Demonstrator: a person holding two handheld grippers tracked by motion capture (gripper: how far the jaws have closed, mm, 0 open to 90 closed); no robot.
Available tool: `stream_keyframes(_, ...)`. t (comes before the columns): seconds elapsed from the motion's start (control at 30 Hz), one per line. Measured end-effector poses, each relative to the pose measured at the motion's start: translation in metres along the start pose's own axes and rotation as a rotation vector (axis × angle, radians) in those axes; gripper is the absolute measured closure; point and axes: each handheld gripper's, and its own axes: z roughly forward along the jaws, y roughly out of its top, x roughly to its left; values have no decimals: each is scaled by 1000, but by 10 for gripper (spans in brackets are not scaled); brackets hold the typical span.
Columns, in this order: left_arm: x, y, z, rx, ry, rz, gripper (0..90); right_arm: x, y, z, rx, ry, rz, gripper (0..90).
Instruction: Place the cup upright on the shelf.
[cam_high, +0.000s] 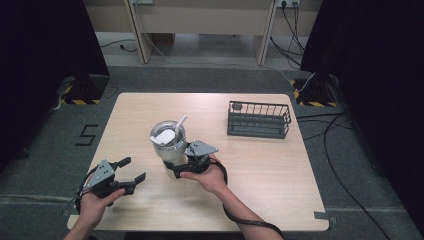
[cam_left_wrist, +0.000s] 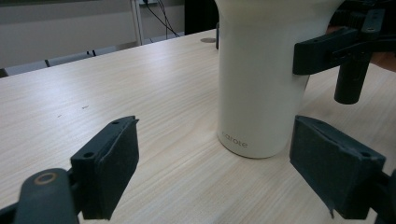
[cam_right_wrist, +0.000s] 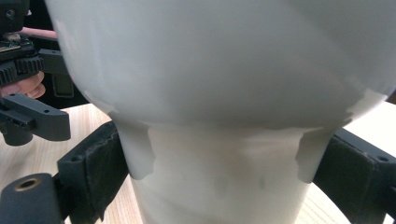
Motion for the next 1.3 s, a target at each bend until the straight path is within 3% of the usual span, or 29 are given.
stream_keyframes(0.5,1,0,-1,-1,6,-3,151,0,5,1,16,2,18,112)
stream_keyframes(0.73,1,0,-1,-1,7,-2,151,-1,11,-1,-1,-9,12,111)
stream_keyframes(1.3,2,0,-2,-4,9,-3,150,-5,17,-5,-36,-13,55,113)
